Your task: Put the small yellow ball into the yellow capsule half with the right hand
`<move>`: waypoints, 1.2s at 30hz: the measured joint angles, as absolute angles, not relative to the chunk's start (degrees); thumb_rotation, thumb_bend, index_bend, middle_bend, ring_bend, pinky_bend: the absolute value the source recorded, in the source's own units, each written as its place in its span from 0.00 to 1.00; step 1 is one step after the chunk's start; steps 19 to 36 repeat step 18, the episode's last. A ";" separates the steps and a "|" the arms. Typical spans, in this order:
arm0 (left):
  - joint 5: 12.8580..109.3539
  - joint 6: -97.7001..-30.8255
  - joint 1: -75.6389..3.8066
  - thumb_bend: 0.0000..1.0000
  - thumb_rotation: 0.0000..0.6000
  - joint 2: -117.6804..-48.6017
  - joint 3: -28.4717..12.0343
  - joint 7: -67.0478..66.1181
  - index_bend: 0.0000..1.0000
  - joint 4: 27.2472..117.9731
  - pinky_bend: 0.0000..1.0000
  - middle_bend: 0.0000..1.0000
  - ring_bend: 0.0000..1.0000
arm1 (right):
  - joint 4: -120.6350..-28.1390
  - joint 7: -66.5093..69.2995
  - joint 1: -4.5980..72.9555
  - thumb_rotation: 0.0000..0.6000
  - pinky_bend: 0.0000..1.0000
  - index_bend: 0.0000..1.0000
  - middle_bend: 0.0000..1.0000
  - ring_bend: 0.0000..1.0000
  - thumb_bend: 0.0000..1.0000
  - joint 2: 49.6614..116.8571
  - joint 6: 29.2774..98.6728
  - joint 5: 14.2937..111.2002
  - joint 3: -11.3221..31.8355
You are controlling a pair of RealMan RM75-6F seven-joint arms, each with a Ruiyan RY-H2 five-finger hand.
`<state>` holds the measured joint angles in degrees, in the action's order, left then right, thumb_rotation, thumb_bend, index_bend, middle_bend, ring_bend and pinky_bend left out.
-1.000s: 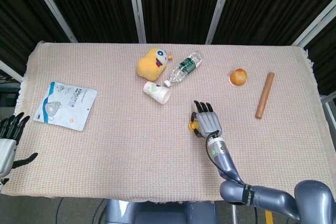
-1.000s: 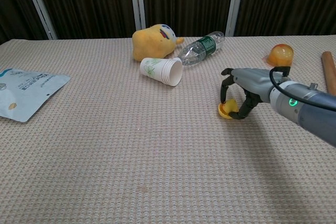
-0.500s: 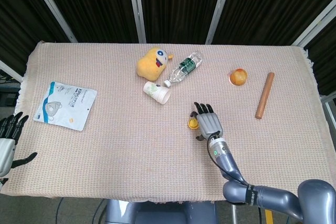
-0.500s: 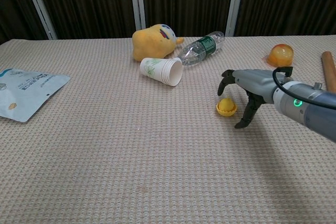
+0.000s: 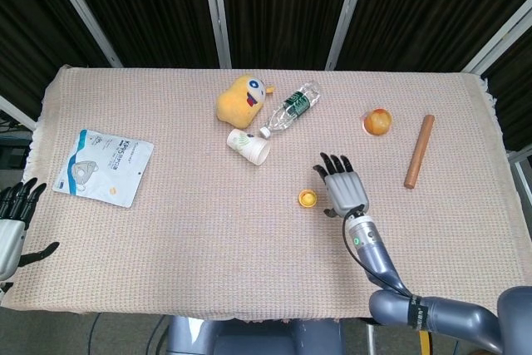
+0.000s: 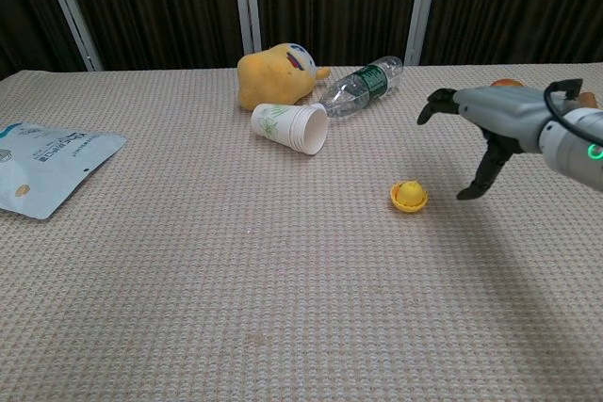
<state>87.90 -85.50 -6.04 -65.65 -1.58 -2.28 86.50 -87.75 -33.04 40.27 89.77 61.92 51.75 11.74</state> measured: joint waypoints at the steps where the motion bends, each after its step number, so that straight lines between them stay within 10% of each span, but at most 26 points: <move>1: 87.91 -85.46 -6.05 0.00 1.00 -65.66 -1.56 -2.27 0.00 86.46 0.08 0.00 0.00 | -88.70 -32.81 39.83 1.00 0.00 0.15 0.00 0.00 0.00 88.47 62.50 52.32 11.67; 13: 87.74 -85.73 -5.75 0.00 1.00 -65.65 -1.47 -3.22 0.00 86.41 0.08 0.00 0.00 | -97.60 -16.58 26.44 1.00 0.00 0.12 0.00 0.00 0.00 68.56 74.70 65.93 7.92; 36: 87.50 -85.46 -5.82 0.00 1.00 -65.53 -1.51 -4.00 0.00 86.99 0.08 0.00 0.00 | -94.13 -9.43 18.84 1.00 0.00 0.12 0.00 0.00 0.00 67.08 82.58 72.80 4.08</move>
